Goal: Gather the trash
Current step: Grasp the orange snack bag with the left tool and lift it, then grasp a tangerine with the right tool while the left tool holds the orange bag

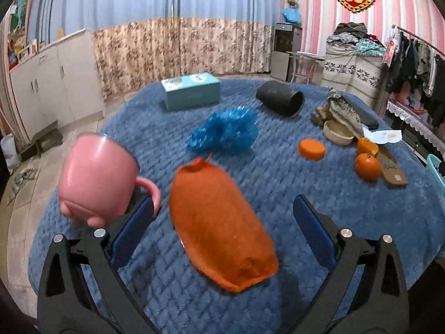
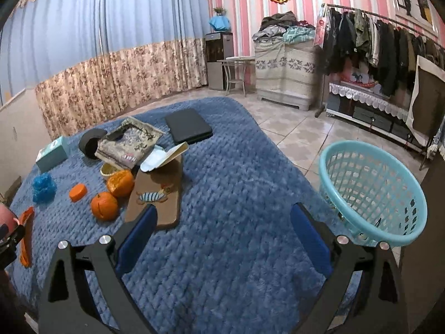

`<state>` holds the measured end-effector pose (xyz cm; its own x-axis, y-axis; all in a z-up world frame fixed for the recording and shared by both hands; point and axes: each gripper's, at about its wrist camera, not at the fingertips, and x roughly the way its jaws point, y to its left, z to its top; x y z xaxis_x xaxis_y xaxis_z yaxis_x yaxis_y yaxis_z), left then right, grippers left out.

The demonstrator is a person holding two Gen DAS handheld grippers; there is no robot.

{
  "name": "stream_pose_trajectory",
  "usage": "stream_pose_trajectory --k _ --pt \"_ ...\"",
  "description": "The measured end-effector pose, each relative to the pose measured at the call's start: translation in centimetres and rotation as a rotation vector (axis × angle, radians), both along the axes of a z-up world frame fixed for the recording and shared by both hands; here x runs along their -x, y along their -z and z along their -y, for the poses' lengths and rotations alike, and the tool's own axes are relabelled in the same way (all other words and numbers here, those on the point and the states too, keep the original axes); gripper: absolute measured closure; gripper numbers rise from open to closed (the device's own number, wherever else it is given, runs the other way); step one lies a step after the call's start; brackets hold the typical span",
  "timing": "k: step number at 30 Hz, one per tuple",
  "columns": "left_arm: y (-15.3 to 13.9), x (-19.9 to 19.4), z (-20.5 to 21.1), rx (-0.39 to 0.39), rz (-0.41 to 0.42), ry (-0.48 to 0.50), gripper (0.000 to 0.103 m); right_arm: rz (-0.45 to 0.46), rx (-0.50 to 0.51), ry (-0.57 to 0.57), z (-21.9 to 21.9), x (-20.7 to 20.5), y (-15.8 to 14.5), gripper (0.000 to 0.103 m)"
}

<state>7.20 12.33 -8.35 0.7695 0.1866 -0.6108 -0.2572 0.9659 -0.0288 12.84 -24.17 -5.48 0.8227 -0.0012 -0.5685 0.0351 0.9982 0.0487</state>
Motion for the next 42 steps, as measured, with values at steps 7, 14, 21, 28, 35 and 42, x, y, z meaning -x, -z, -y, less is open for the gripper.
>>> stream_pose_trajectory --k 7,14,21,28,35,42 --pt "2.6 -1.7 -0.4 0.02 -0.113 0.009 0.04 -0.029 0.015 -0.02 -0.7 -0.3 0.7 0.009" --pt "2.6 -1.6 -0.6 -0.006 -0.102 0.008 0.081 -0.055 -0.01 -0.035 -1.1 -0.6 1.5 0.009" --pt "2.2 -2.1 -1.3 0.007 -0.088 0.021 0.098 -0.068 -0.009 -0.047 -1.6 -0.7 1.9 0.009" --pt "-0.3 -2.7 -1.0 0.046 -0.008 0.067 0.103 -0.071 -0.024 -0.059 -1.8 -0.7 1.9 0.009" --pt "-2.7 -3.3 0.6 0.022 0.078 0.132 0.103 -0.07 -0.012 -0.07 -2.4 -0.7 2.1 0.009" --pt "-3.9 -3.8 0.9 0.019 0.126 0.17 0.103 -0.076 -0.015 -0.08 -3.2 -1.0 2.4 0.009"
